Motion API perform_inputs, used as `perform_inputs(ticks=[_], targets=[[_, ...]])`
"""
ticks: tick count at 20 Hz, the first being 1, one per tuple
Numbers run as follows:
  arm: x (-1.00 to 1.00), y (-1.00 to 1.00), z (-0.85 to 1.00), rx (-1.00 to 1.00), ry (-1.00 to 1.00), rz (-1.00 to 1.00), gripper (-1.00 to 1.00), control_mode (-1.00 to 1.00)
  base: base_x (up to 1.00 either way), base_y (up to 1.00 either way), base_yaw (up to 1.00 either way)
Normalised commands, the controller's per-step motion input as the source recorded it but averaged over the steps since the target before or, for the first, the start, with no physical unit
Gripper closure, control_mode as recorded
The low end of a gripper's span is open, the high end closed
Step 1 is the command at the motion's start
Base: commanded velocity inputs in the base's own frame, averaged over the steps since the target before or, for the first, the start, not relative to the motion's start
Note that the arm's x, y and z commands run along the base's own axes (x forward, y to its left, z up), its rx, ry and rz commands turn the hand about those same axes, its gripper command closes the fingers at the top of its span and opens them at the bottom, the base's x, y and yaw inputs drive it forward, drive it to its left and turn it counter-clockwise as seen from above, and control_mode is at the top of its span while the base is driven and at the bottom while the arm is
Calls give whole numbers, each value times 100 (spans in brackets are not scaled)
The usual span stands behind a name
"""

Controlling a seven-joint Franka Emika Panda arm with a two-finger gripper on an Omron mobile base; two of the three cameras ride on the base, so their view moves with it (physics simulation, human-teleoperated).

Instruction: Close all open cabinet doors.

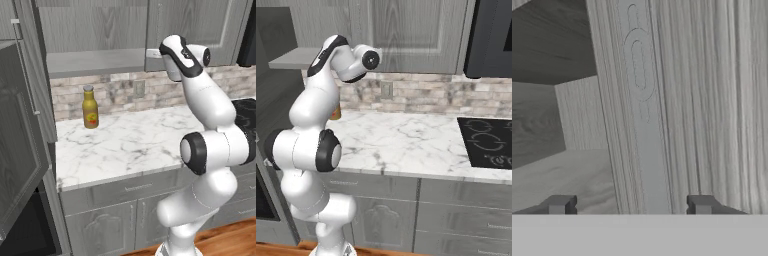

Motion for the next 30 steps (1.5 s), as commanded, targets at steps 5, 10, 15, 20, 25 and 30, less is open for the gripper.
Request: perform_inputs(ticks=[5, 10, 15, 20, 25, 30], targets=[[37, 13, -15, -2, 0, -2, -100, -100, 0, 0, 0], [30, 11, -9, -2, 0, -3, -100, -100, 0, 0, 0], [-33, 30, -12, 0, 12, 0, -100, -100, 0, 0, 0], [-77, 34, -24, 0, 15, 0, -100, -100, 0, 0, 0], [-95, 21, -14, 0, 9, -2, -100, -100, 0, 0, 0], [-100, 10, 0, 0, -3, 0, -100, -100, 0, 0, 0]])
